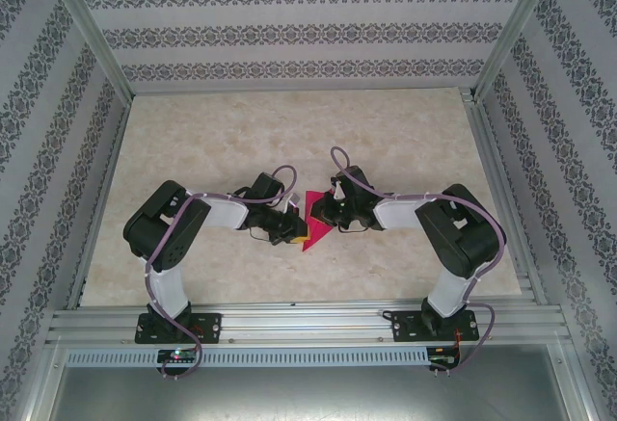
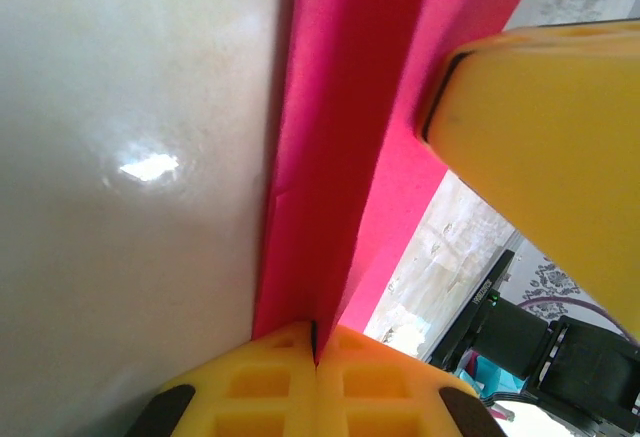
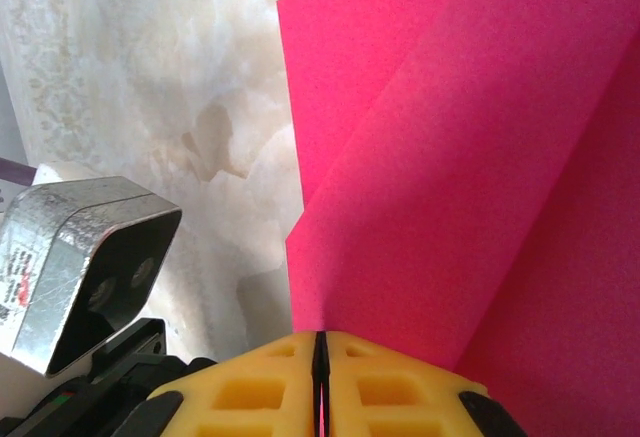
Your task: Fold a paper plane with a square sheet of paper (pick it up from the middle)
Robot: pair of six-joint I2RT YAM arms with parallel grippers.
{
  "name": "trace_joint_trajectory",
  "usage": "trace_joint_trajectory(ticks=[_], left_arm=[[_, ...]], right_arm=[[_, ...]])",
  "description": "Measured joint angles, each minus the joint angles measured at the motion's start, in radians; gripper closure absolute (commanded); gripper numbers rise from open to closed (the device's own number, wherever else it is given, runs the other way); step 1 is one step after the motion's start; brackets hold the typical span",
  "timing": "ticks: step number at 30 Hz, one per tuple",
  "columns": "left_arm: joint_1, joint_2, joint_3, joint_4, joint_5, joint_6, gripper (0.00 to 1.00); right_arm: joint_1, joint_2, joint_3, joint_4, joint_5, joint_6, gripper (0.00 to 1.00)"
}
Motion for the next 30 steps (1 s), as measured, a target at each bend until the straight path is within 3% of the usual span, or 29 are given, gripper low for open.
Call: trace_joint_trajectory(ticks=[10,20,30], left_arm=[[0.000,0.000,-0.001,0.000,-0.001,0.000,0.97],[-0.001,-0.012,-0.002,-0.001,0.000,0.020,0.79],[-0.001,-0.051,-0.011,-0.063,-0.037,0.045,0.80]], right_arm=[[-0.006,0.034,0.011,0.008,-0.011,0.000,0.88],[-0.009,0.057,0.013,0.019,-0.025,0.000,0.88],[-0.013,0.066,0.013,0.037,-0.042,0.000,0.88]])
